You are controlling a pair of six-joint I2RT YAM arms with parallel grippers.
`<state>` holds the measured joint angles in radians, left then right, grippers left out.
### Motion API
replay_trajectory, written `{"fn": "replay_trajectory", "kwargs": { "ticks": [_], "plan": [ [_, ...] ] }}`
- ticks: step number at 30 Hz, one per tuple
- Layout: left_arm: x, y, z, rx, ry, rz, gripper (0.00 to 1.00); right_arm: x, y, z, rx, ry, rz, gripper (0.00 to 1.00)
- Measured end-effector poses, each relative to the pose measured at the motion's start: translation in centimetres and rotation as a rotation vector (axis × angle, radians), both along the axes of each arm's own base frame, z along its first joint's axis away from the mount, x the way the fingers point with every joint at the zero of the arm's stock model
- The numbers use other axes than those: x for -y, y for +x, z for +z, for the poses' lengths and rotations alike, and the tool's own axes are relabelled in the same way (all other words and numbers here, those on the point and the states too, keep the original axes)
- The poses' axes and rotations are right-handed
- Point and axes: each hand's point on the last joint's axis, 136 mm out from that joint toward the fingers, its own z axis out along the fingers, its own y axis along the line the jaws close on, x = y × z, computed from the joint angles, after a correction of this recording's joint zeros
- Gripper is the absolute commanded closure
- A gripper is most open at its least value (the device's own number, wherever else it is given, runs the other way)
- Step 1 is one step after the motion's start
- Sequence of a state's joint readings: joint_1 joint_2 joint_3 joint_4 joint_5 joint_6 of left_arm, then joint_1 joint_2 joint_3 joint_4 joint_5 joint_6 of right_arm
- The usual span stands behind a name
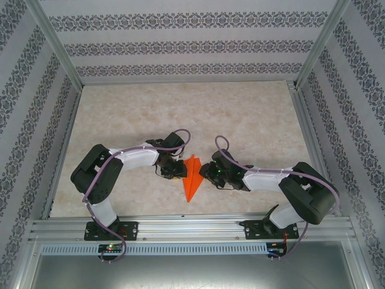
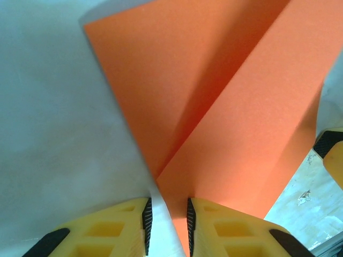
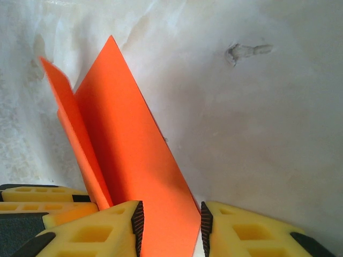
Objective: Fold a paper plane with a square sheet of paper (pick it up from the middle)
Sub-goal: Fourth fold the wing at the center of the table, then turn over the paper at the center of the table.
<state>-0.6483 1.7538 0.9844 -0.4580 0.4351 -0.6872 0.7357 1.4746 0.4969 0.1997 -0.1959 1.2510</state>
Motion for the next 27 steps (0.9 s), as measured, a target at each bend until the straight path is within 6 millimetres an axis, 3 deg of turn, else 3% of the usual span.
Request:
{"fn": "replay_trajectory", "kwargs": {
  "ticks": [14,27],
  "plan": [
    [0.0,0.0,0.0,-0.001,0.004,0.001,0.73,-2.2,0.5,1.4,0.040,0.065,0.062,0.57],
    [-0.1,0.0,0.0,-0.002,0.005,0.001,0.73,-0.3,0.4,1.3,0.030,-0.085,0.081,0.58]
  ]
}}
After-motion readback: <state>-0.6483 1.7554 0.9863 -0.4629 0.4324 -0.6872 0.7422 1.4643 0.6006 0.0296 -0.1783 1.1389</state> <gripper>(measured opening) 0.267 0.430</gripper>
